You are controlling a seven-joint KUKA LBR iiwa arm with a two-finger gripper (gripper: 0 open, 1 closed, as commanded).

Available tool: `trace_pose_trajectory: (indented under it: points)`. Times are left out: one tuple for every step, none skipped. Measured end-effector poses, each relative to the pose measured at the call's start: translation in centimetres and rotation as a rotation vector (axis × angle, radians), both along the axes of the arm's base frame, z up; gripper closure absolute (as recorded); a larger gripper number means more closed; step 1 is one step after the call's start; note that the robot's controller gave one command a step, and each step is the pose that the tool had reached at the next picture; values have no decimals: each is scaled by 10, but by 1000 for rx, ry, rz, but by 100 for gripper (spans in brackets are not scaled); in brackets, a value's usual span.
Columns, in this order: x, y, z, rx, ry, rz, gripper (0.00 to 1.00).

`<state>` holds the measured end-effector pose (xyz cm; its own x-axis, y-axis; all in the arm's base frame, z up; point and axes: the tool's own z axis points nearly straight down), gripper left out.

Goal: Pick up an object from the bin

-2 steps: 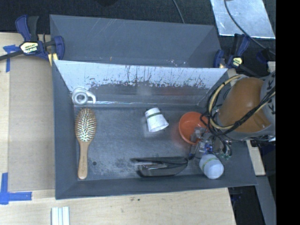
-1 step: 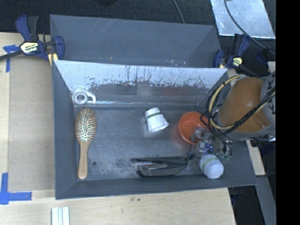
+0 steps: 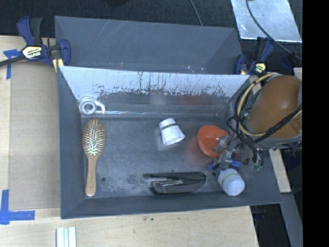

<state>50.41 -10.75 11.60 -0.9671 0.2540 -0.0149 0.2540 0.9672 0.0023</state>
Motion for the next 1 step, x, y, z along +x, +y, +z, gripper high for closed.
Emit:
trace_pose_trajectory:
  points:
    - [1, 0, 37, -1, -3, 1, 100]
